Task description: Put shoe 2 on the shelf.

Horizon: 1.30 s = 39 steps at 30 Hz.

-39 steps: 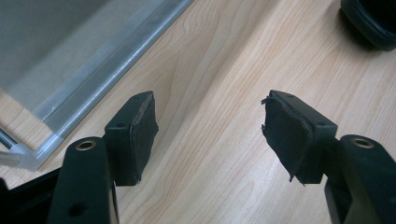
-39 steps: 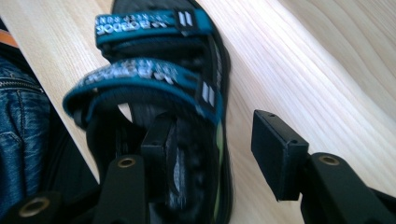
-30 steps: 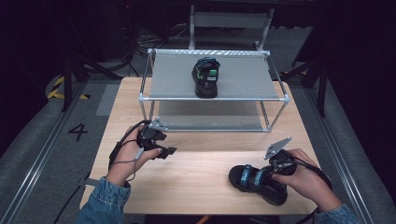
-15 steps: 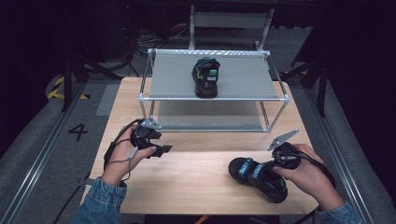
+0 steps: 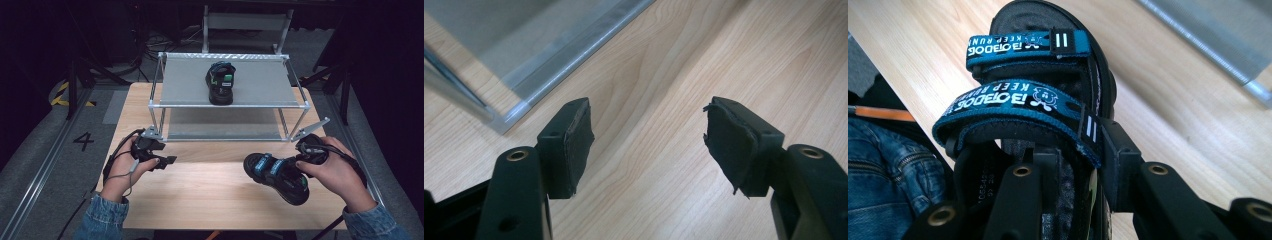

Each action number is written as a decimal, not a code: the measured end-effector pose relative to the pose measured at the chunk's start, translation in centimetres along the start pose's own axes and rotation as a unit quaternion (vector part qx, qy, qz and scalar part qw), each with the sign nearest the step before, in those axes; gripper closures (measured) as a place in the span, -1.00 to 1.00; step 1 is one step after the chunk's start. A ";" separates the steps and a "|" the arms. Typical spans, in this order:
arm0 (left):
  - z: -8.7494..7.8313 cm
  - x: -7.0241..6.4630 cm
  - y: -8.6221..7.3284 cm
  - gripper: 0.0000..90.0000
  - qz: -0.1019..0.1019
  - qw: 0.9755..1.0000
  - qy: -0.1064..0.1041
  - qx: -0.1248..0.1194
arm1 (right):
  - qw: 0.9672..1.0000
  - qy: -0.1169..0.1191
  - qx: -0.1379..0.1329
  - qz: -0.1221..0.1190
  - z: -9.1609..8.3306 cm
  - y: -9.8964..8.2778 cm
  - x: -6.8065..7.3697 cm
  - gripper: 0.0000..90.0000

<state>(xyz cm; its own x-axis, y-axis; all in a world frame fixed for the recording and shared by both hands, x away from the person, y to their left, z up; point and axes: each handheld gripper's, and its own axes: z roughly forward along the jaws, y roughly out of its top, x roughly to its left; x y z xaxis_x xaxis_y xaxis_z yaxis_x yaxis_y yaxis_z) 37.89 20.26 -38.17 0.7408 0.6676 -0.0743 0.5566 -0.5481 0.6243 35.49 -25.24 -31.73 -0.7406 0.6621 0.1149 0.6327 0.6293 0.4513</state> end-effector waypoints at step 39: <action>-1.5 1.3 -4.8 -0.19 -0.046 0.998 0.033 0.018 | 0.998 0.000 -0.047 0.031 -7.6 11.3 -1.9 0.62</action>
<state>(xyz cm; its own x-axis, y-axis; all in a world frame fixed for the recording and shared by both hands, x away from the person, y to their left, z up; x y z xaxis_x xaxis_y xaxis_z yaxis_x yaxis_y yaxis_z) 35.63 24.54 -40.10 0.6602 0.7470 -0.0776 0.6346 -0.4997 0.5895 42.36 -22.47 -20.13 -0.7003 0.6988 0.1456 0.6536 0.5457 0.5244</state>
